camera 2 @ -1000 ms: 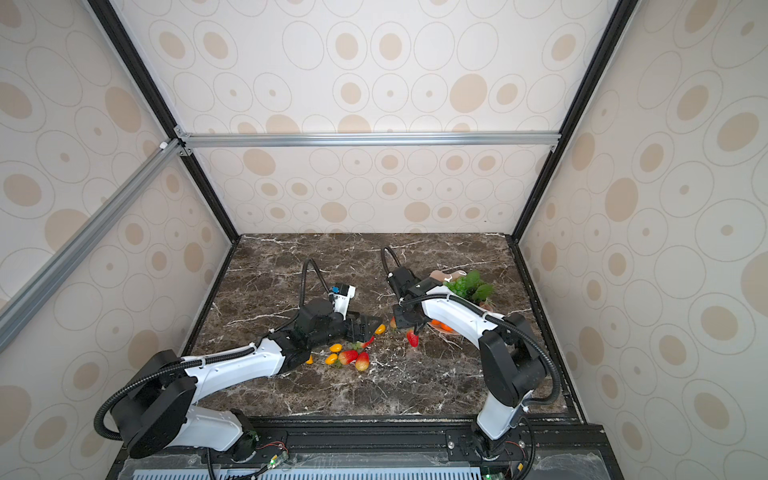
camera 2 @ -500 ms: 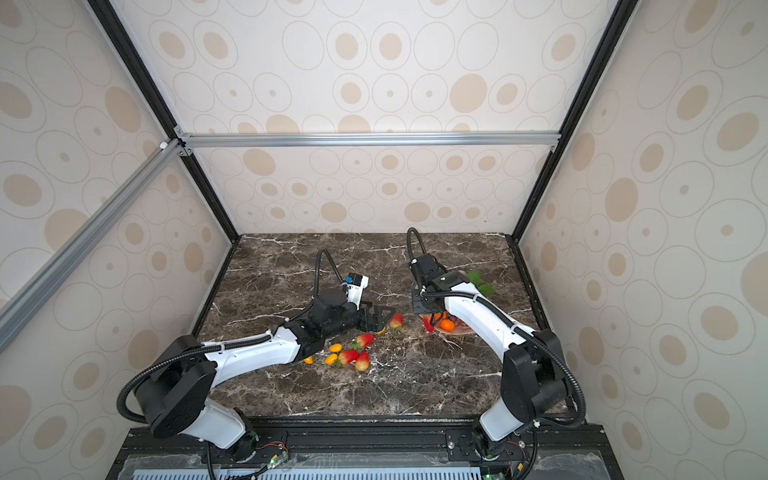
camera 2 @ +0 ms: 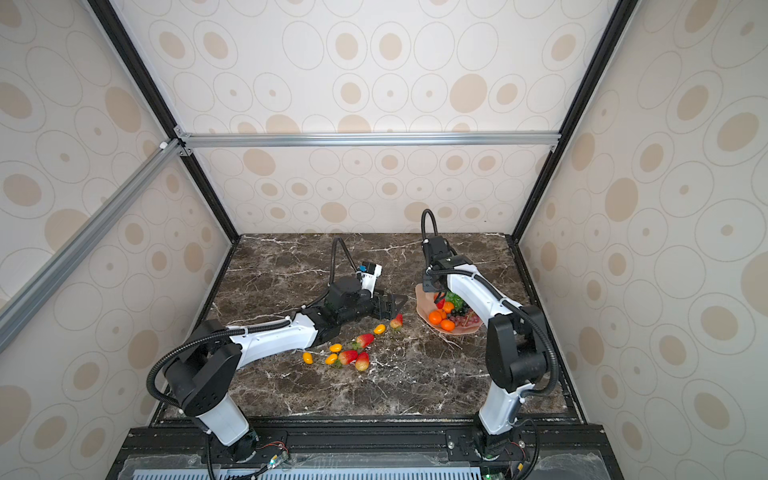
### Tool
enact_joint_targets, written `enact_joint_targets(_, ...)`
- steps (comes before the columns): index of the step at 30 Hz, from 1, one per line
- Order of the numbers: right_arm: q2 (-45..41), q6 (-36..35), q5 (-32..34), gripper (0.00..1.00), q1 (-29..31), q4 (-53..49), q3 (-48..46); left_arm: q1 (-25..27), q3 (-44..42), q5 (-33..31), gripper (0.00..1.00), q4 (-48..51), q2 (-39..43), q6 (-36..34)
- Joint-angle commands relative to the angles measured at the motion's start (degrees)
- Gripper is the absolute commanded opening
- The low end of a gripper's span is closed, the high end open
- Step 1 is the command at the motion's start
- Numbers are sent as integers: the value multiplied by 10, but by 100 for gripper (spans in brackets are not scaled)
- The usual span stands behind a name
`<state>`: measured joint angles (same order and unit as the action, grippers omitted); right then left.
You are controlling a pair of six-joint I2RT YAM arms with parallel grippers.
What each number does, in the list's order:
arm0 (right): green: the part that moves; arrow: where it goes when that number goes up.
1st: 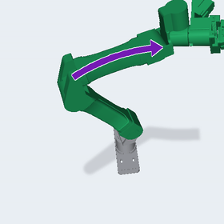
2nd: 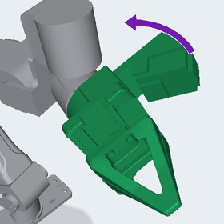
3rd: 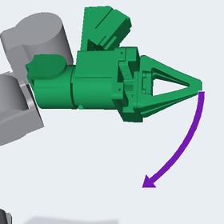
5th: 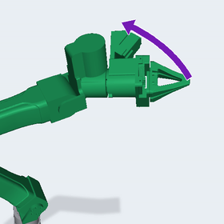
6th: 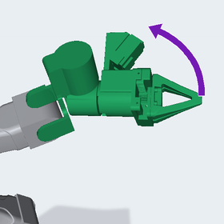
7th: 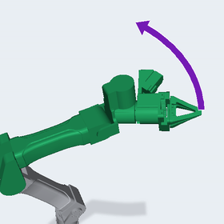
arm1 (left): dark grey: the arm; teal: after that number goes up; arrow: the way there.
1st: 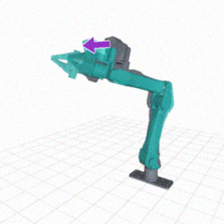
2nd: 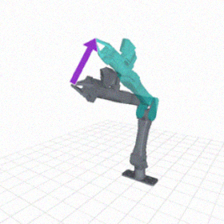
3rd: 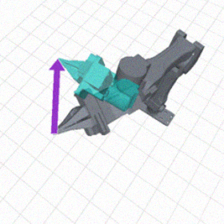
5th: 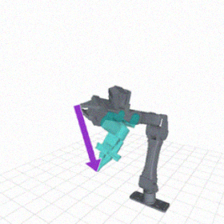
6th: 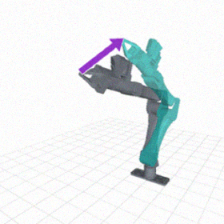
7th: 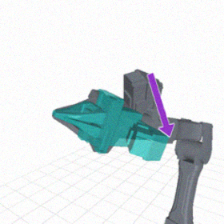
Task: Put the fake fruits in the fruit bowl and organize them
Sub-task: 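Lift the strawberry and carry it over the pink bowl with the right gripper, then lower the strawberry into the bowl by the green grapes and open the right gripper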
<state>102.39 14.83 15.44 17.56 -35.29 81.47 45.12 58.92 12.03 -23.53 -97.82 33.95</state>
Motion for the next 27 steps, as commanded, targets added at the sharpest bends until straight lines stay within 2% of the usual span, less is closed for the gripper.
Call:
enact_joint_targets(1,27,-21,22,0,-7,11,32,5,34,-7,98,-5,-16,-10)
enact_joint_targets(8,78,-38,24,0,-9,26,63,4,64,-16,98,8,-39,-2)
enact_joint_targets(14,118,-50,21,1,-10,23,93,2,100,-75,98,71,-57,21)
enact_joint_targets(18,135,-49,14,1,-11,21,104,2,92,-95,98,70,-53,11)
enact_joint_targets(27,157,-50,-2,3,-11,7,113,1,73,-95,99,57,-38,-11)
